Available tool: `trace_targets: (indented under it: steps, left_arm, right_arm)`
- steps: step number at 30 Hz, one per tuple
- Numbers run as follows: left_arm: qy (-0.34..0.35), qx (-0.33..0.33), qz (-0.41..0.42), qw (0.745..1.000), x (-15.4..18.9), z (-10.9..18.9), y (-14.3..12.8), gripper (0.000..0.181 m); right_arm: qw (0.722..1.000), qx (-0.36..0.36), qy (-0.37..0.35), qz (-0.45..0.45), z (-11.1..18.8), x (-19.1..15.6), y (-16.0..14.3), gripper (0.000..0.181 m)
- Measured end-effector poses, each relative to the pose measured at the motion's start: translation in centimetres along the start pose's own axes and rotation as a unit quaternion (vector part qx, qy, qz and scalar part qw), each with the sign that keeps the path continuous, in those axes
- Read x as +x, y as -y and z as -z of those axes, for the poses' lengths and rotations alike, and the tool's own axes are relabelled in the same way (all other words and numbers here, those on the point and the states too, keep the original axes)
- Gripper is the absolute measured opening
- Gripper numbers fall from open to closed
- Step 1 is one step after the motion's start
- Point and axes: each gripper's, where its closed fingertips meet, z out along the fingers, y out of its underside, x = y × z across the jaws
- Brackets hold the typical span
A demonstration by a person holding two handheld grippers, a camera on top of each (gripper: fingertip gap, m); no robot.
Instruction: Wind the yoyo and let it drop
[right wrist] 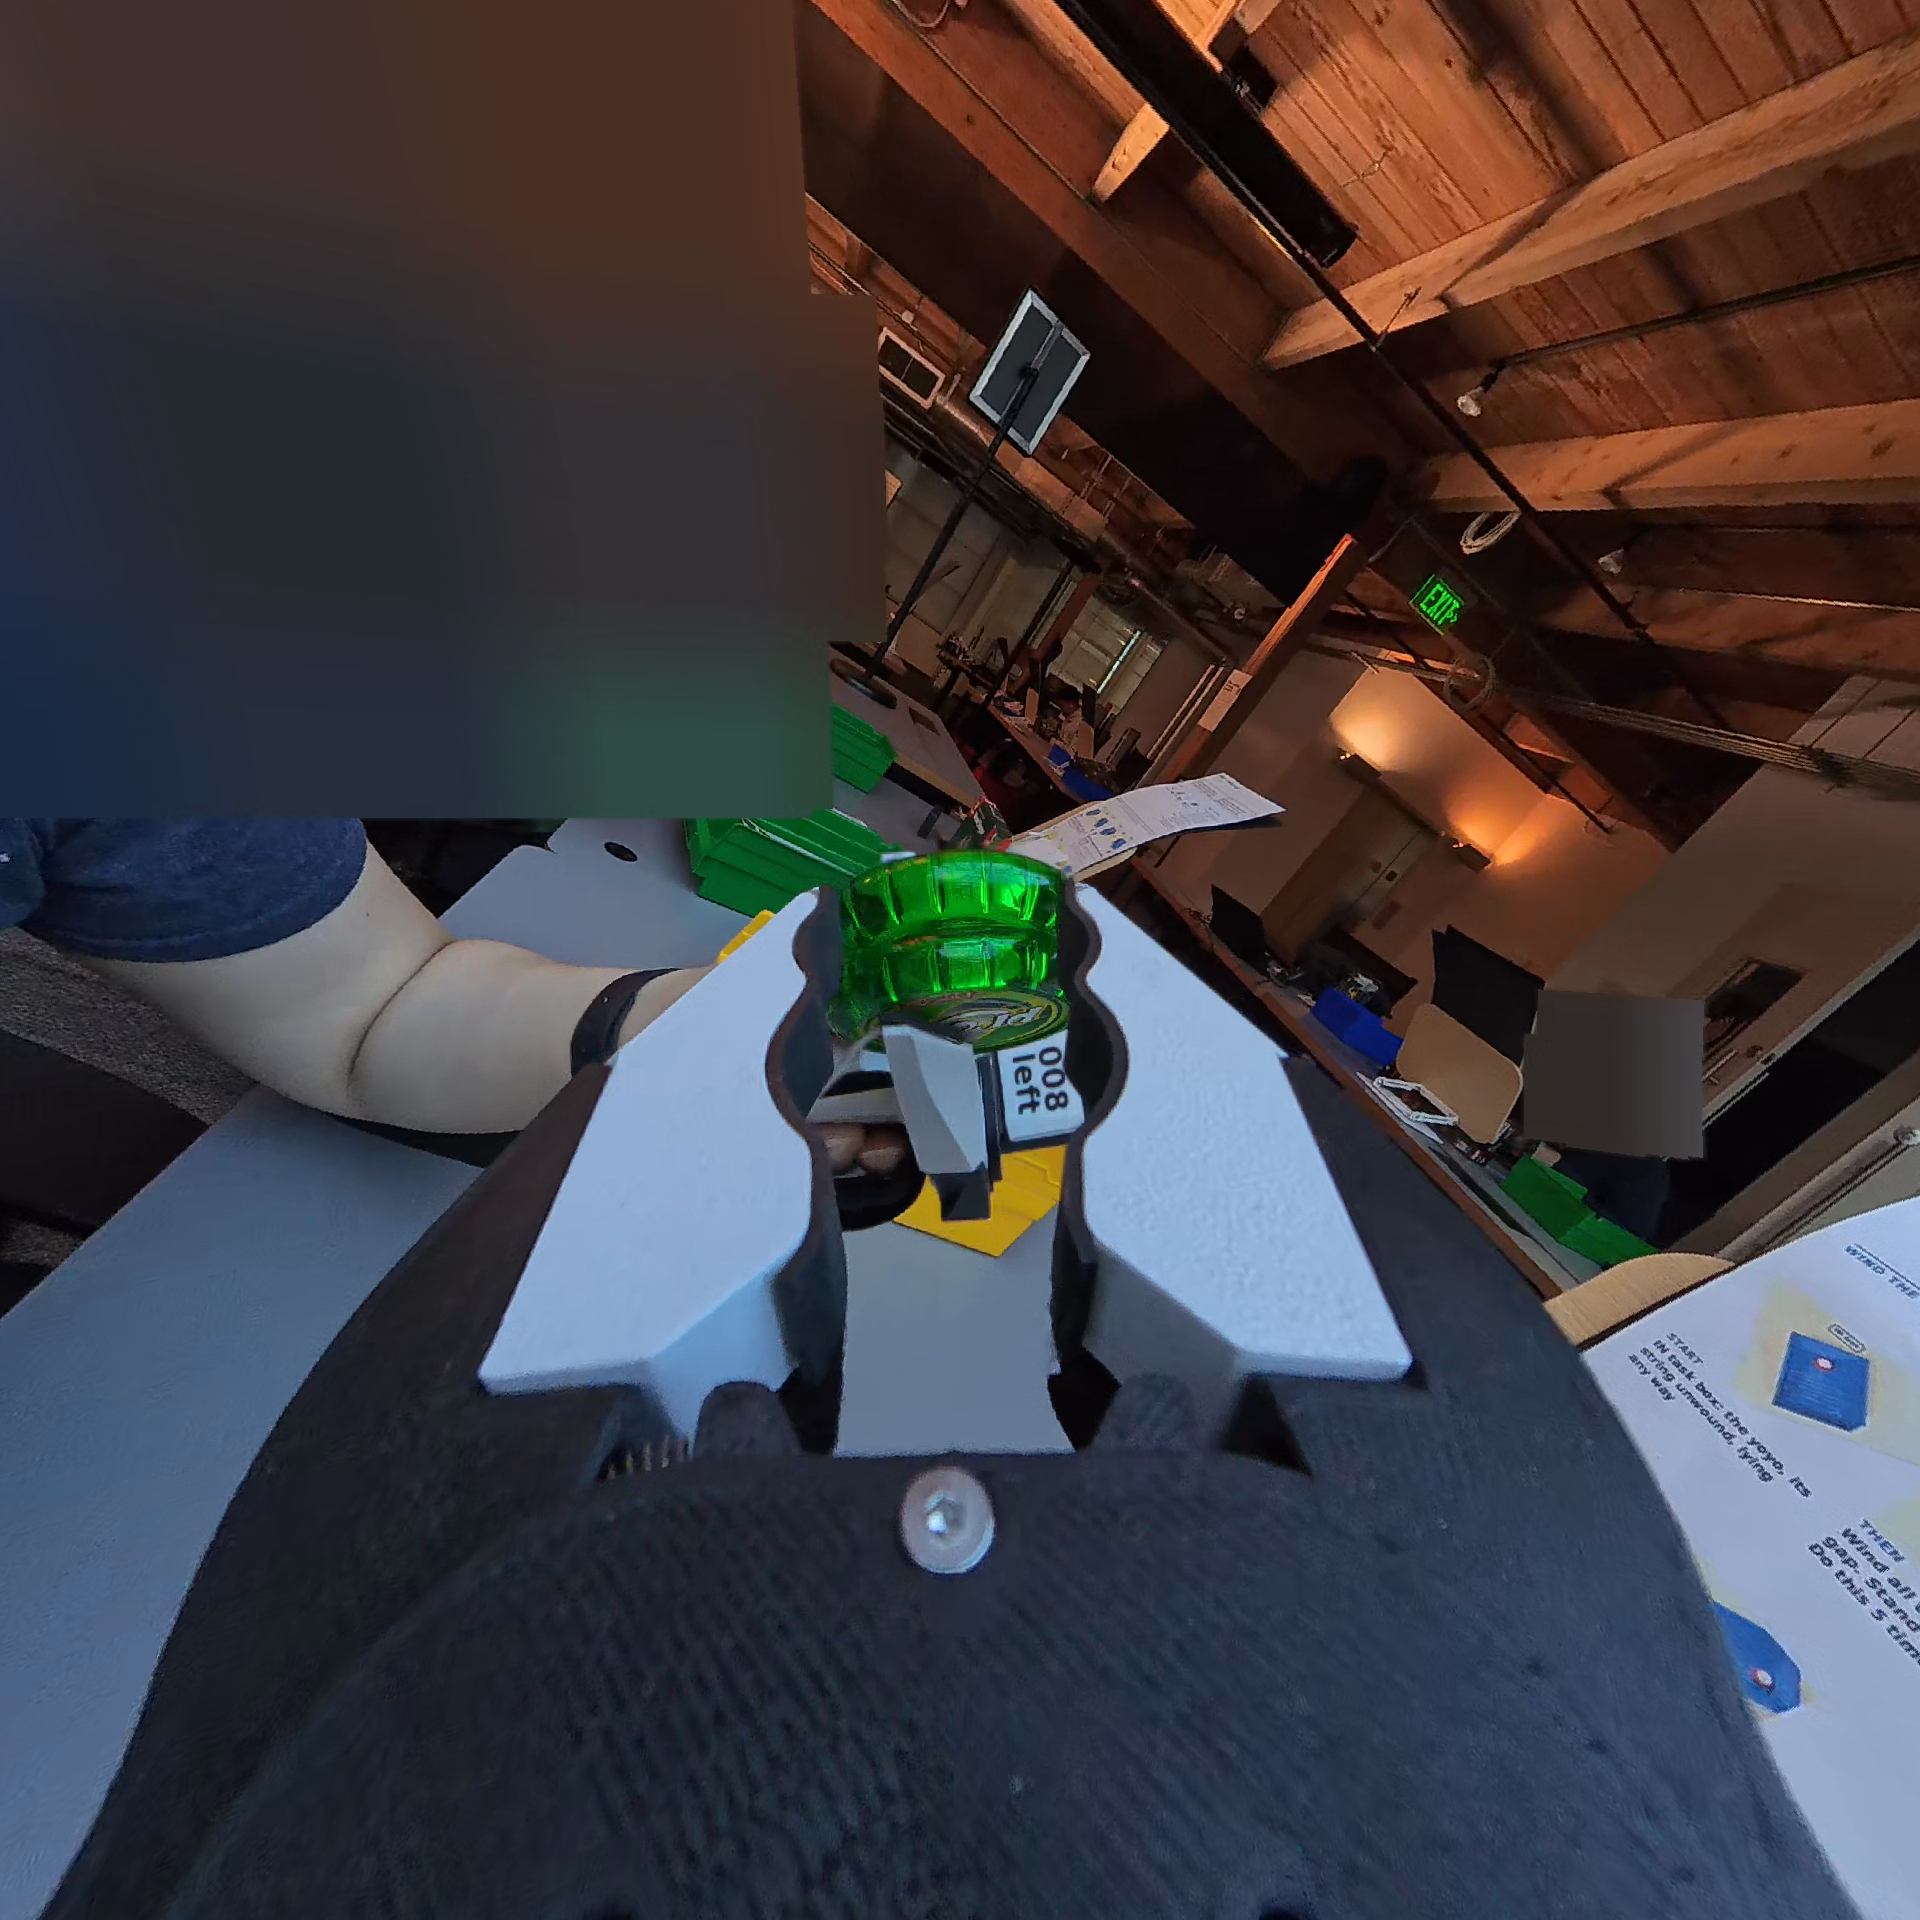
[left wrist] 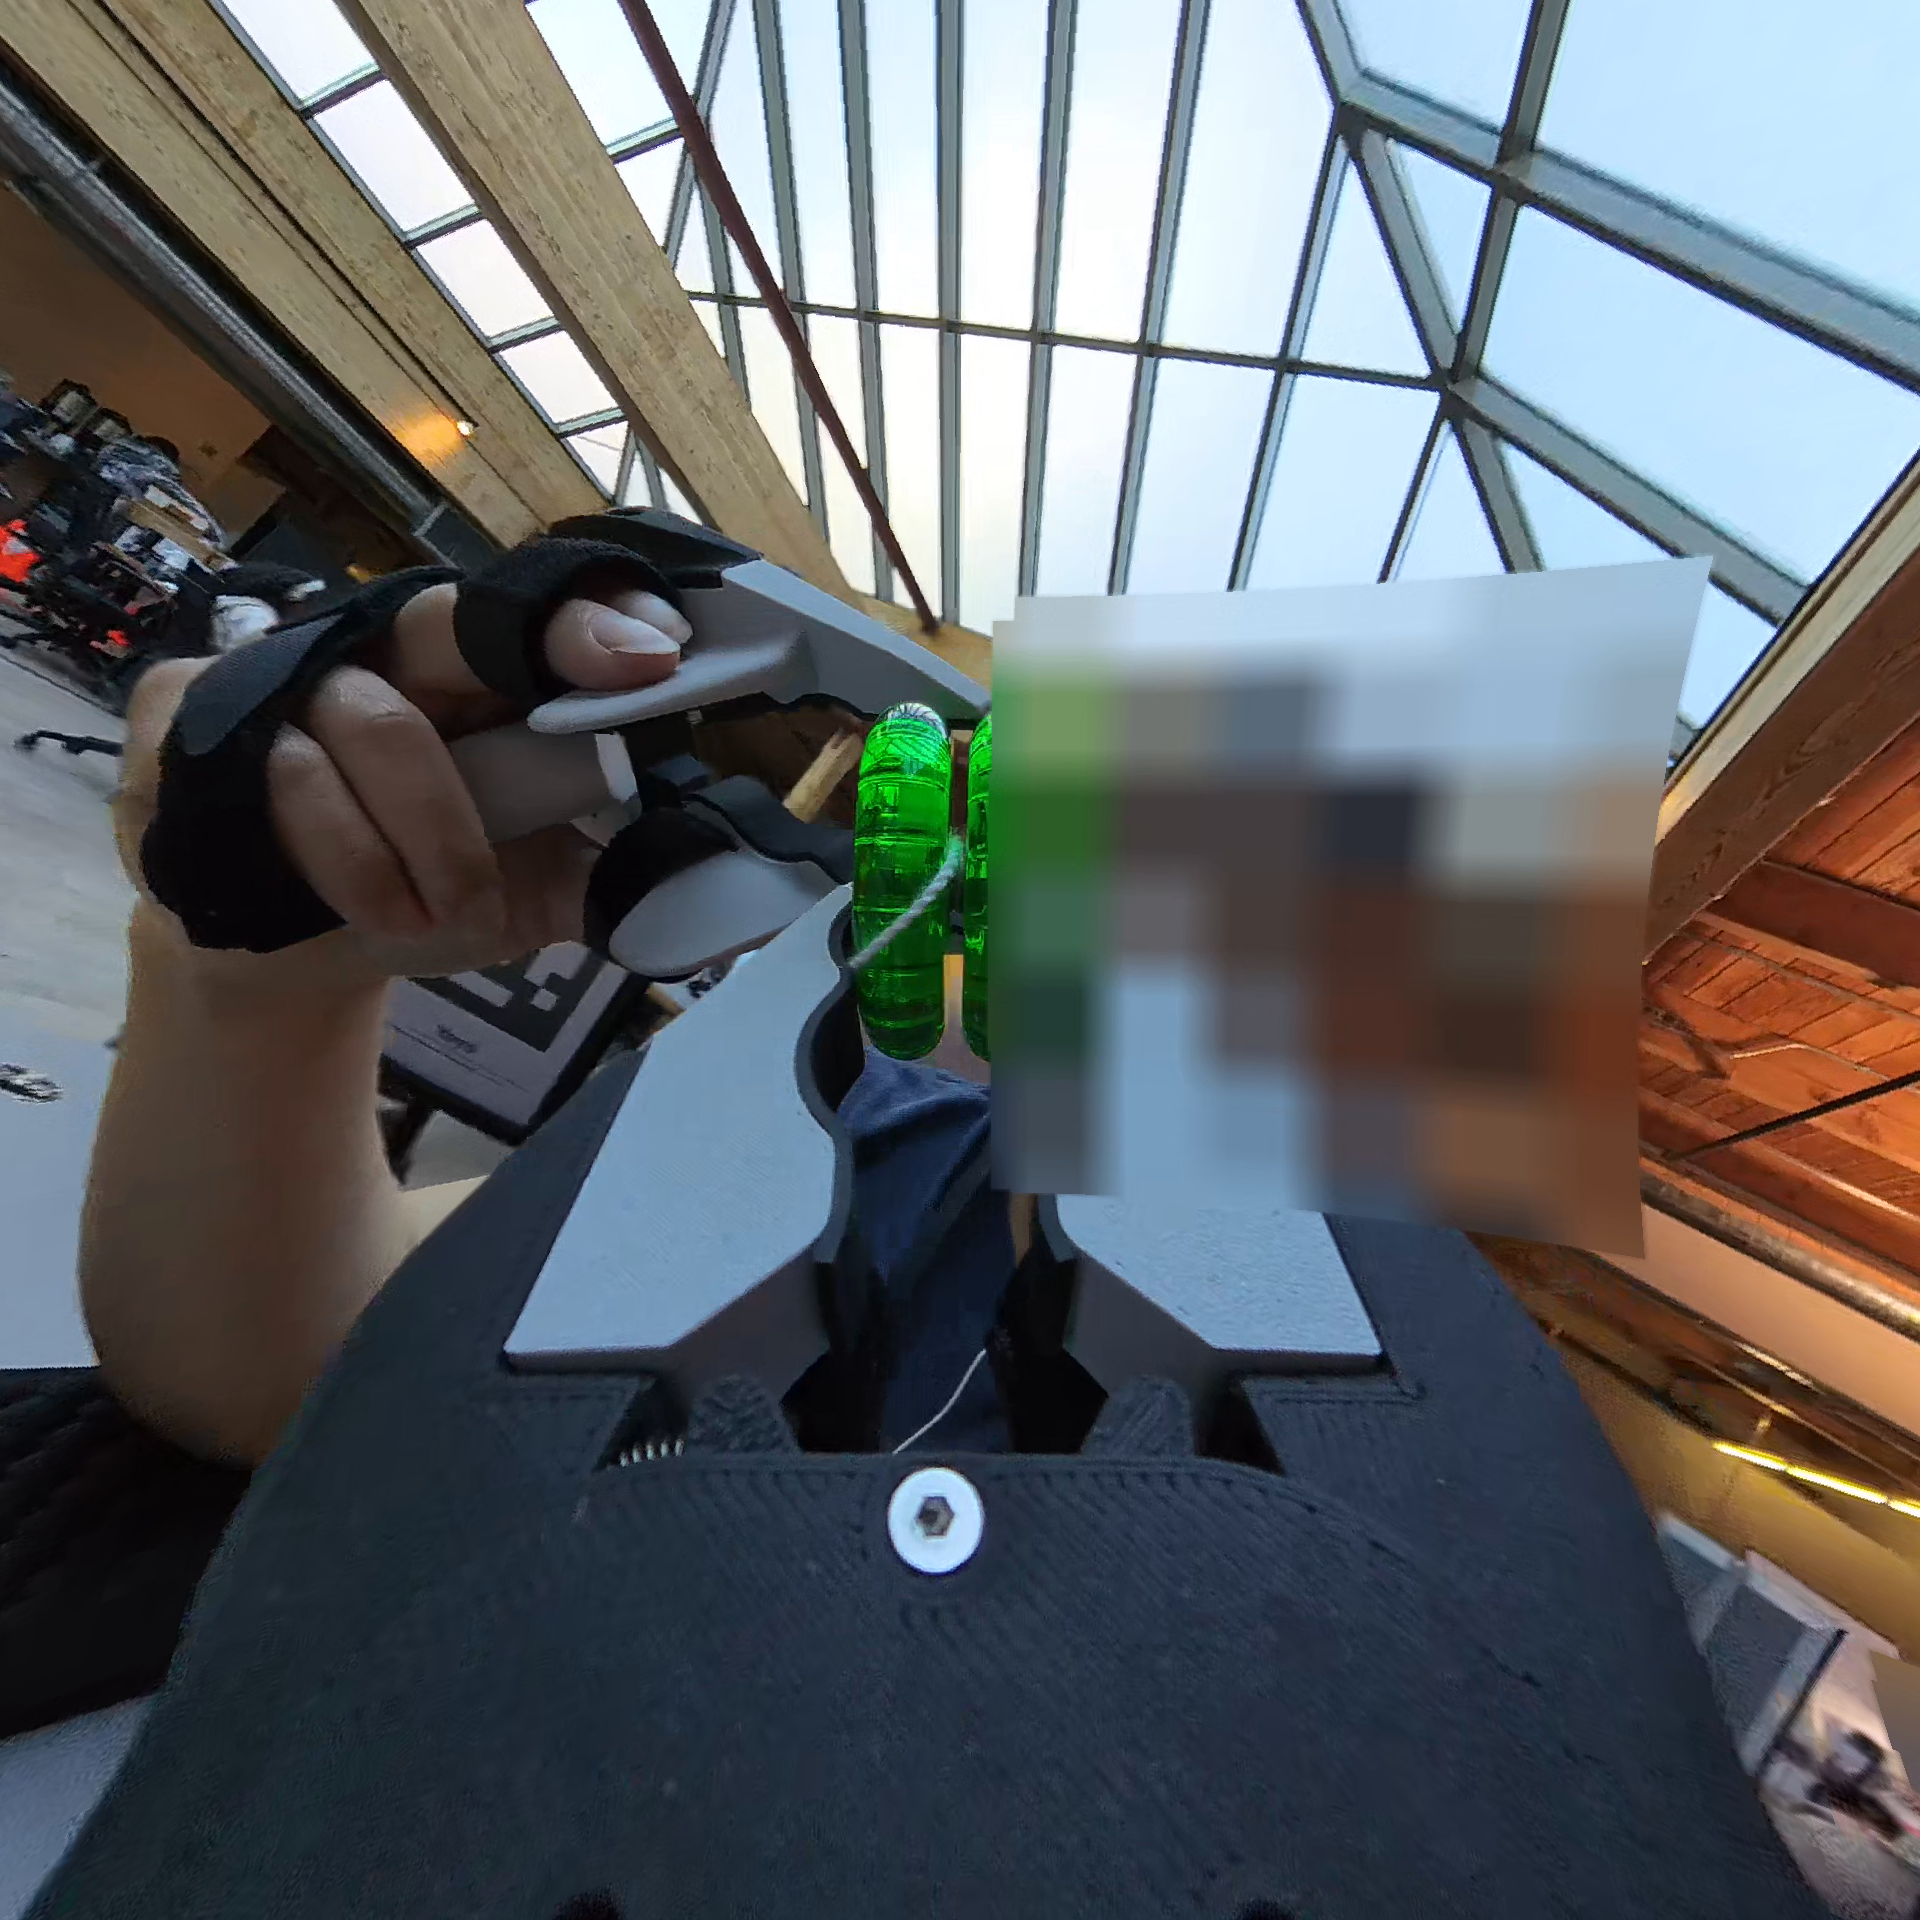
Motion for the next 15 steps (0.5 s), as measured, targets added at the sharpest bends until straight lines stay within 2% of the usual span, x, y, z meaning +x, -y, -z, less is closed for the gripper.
trace_targets:
  steps: [1,3,5,7,10,12,13,15]
  left_arm:
    - [0.031,-0.009,-0.024,0.999,-0.6,0.2,0.0,0.027]
    - [0.144,-0.037,-0.1,0.984,-2.8,1.0,-0.1,0.028]
    - [0.278,-0.071,-0.197,0.937,-5.2,2.4,0.3,0.028]
    - [0.372,-0.101,-0.297,0.874,-5.9,3.4,1.0,0.028]
    - [0.446,-0.132,-0.418,0.78,-5.3,3.7,1.7,0.028]
    - [0.477,-0.156,-0.469,0.727,-5.1,3.8,1.7,0.028]
    - [0.484,-0.174,-0.482,0.709,-5.1,3.7,1.4,0.028]
    - [0.488,-0.199,-0.499,0.688,-5.1,3.2,0.8,0.028]
  right_arm:
    - [1.0,-0.003,0.003,-0.006,0.2,0.1,-0.1,0.04]
    - [0.999,-0.006,0.001,-0.037,0.6,0.7,-0.2,0.045]
    - [0.996,-0.029,-0.014,-0.084,0.9,1.8,-0.9,0.05]
    - [0.989,-0.079,-0.044,-0.121,1.3,3.1,-2.6,0.055]
    - [0.98,-0.124,-0.038,-0.148,1.8,3.0,-4.1,0.056]
    - [0.979,-0.132,-0.028,-0.153,1.9,2.8,-4.5,0.055]
    - [0.981,-0.124,-0.022,-0.148,1.9,2.8,-4.4,0.052]
    - [0.985,-0.101,0.008,-0.141,1.8,1.9,-3.7,0.048]
